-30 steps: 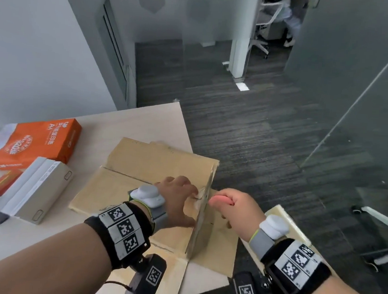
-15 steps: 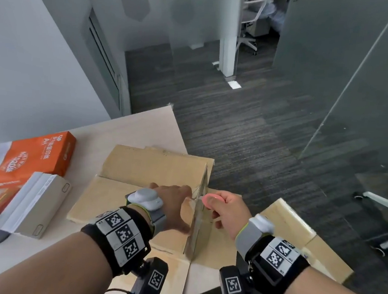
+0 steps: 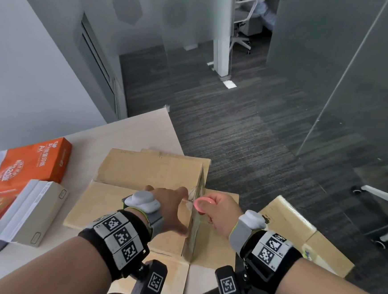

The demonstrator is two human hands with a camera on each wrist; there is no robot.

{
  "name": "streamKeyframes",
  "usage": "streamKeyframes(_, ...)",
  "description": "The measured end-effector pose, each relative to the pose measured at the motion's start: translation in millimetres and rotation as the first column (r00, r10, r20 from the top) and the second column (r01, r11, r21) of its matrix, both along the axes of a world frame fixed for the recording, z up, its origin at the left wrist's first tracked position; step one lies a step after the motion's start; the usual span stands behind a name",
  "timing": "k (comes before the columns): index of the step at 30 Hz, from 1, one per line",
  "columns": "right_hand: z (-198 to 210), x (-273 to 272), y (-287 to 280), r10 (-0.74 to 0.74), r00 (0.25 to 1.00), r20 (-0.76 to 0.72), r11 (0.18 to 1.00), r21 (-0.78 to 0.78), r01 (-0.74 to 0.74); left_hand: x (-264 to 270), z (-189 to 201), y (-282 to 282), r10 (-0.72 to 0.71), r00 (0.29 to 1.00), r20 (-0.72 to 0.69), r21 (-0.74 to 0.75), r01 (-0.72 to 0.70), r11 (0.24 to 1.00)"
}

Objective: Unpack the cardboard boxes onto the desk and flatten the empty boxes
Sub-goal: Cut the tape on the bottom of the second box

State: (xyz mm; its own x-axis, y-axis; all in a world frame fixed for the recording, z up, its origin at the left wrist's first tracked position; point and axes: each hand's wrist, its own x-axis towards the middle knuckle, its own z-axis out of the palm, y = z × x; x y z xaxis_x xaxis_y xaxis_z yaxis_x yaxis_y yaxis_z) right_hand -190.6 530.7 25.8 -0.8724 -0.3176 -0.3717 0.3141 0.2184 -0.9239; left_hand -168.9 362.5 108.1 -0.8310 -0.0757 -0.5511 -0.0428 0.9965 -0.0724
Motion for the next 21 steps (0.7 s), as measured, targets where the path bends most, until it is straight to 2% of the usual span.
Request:
streamKeyframes(7, -0.8, 3.8, 7.6, 0.020, 1.000, 0.001, 0.999, -0.047, -0.020, 3.4, 4.7, 2.1, -0.011, 1.000, -0.016, 0.020, 0.012, 1.000)
streamKeyframes(21, -2.2, 9.7, -0.2, 0.079, 0.996, 0.048, 0.996, 0.045, -0.081, 0.1, -2.3, -5.2, -0.007, 1.000, -0.025, 0.016, 0.008, 1.000)
